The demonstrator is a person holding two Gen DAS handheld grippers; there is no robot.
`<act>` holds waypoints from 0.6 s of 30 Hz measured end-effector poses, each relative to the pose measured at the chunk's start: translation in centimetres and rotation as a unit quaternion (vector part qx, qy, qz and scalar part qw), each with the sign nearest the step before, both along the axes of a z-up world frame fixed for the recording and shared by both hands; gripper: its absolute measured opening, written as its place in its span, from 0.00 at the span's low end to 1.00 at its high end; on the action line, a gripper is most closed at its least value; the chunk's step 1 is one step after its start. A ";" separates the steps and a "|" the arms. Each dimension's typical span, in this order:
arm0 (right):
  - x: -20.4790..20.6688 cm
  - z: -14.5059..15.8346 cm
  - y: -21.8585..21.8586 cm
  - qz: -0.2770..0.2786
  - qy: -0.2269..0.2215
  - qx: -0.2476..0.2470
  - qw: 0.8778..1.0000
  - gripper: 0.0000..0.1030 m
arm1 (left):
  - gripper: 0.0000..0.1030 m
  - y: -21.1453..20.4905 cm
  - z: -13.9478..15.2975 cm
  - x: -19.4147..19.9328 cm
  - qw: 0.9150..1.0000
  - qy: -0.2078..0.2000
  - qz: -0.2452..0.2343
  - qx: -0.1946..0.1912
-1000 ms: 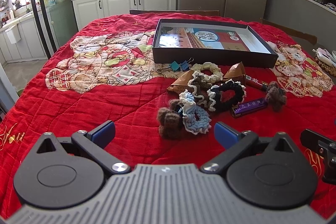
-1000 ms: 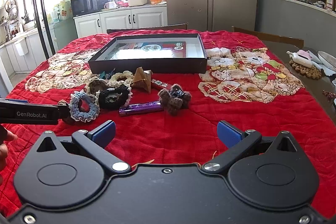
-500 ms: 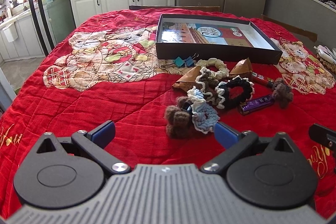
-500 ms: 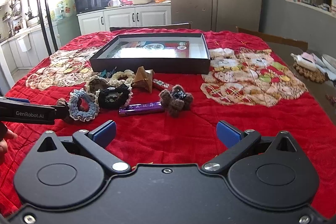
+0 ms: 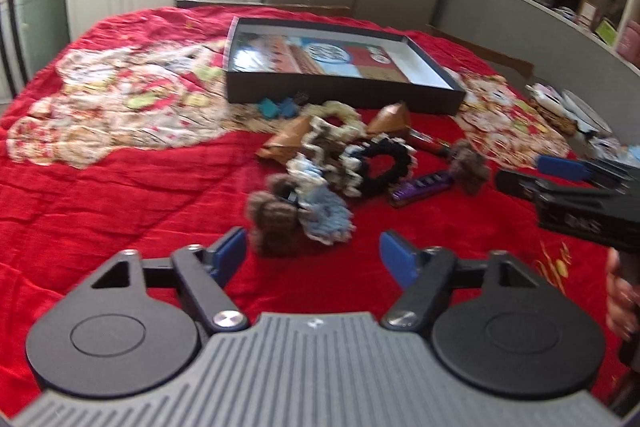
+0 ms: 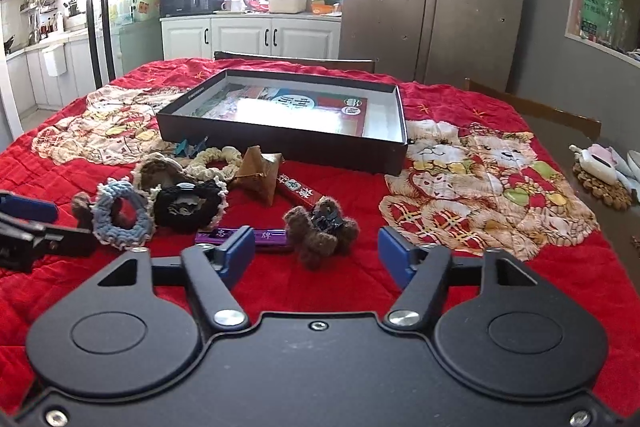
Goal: Organize objects
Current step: 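Move both tools toward the scrunchies and brown pom-pom clips, then grasp the light blue crocheted scrunchie with left tool while right tool grasps brown pom-pom clip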
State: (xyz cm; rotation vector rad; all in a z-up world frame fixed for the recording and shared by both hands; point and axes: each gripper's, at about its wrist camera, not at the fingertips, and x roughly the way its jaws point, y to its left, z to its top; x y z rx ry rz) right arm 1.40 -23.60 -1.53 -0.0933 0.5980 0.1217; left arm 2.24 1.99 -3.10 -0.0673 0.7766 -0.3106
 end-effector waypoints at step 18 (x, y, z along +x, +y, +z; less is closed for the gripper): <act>3.8 -2.8 0.9 0.028 0.014 -0.029 0.999 0.47 | 0.66 -1.0 -0.9 2.4 1.000 0.000 0.001 -0.022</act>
